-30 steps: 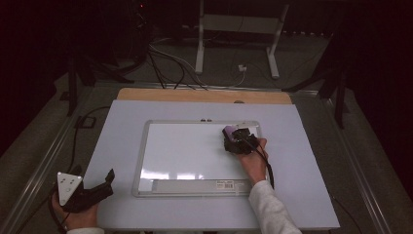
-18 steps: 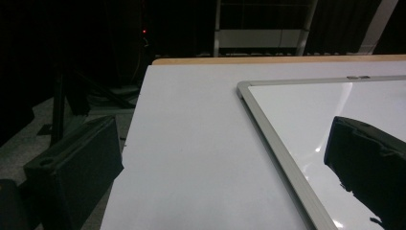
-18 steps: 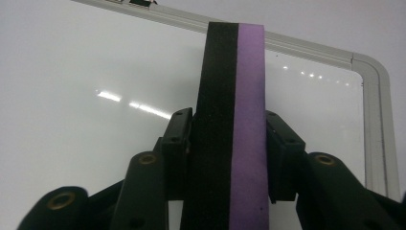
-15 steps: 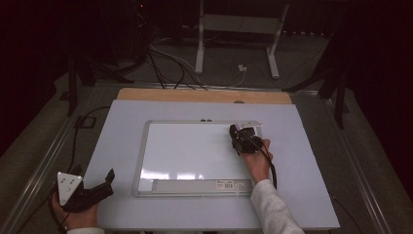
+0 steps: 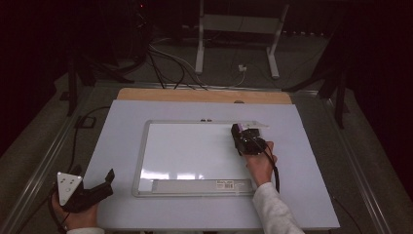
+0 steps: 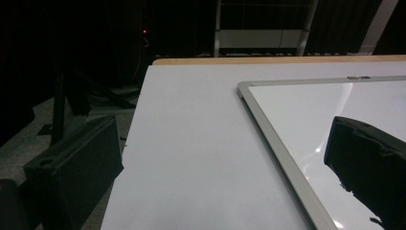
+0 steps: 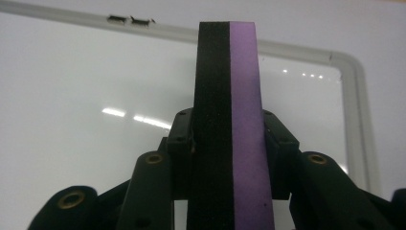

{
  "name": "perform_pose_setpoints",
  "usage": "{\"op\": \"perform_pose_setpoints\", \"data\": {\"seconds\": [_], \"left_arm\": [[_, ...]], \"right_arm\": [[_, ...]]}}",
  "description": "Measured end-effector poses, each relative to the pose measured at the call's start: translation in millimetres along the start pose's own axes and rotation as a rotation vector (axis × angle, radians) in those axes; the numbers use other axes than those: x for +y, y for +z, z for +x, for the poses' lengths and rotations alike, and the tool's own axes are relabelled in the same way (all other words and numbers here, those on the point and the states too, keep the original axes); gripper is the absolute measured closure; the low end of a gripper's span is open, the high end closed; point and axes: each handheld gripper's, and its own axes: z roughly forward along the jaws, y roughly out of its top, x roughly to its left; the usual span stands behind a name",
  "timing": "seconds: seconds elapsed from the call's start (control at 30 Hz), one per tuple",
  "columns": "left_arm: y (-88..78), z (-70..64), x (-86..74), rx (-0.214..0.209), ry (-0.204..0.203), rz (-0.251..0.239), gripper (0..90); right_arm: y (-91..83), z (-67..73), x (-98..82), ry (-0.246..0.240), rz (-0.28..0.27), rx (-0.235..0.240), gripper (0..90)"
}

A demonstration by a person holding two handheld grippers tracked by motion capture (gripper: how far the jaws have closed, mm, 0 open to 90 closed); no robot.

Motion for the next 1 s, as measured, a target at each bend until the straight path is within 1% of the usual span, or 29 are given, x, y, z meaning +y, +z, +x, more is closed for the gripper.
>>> {"op": "perform_pose_setpoints", "data": {"seconds": [0.07,0.17,0.27,0.4,0.47,0.57,0.67,0.8,1.0], "left_arm": [[0.0,-0.5,0.1,0.000,0.001,0.000,0.2],[-0.2,-0.9,0.3,-0.001,0.002,-0.001,0.2],[0.0,-0.8,0.2,-0.001,0.001,0.000,0.2],[0.1,-0.7,0.3,-0.001,0.001,0.000,0.2],[0.2,-0.7,0.2,-0.001,0.001,0.000,0.2],[0.0,-1.0,0.2,-0.002,0.002,0.000,0.3],[0.1,-1.2,0.3,-0.003,0.002,0.001,0.2],[0.3,-1.6,0.3,-0.003,0.003,0.001,0.2],[0.3,-2.0,0.3,-0.002,0.004,0.001,0.2]], "right_arm": [[-5.0,-1.6,2.7,-0.004,0.001,-0.001,64.1],[-8.4,-3.7,1.2,0.002,0.007,-0.009,64.1],[-12.0,-2.7,-2.5,0.006,0.005,-0.018,64.0],[-19.3,-0.7,-5.7,0.028,0.000,-0.024,63.9],[-23.2,-0.4,-6.9,0.031,-0.003,-0.031,63.8],[-28.7,-1.2,-8.8,0.047,-0.007,-0.025,63.7],[-32.5,-2.3,-11.8,0.054,-0.007,-0.030,63.7],[-36.7,-4.2,-15.5,0.056,-0.009,-0.037,63.6],[-42.2,-5.0,-19.2,0.059,-0.010,-0.034,63.6]]}}
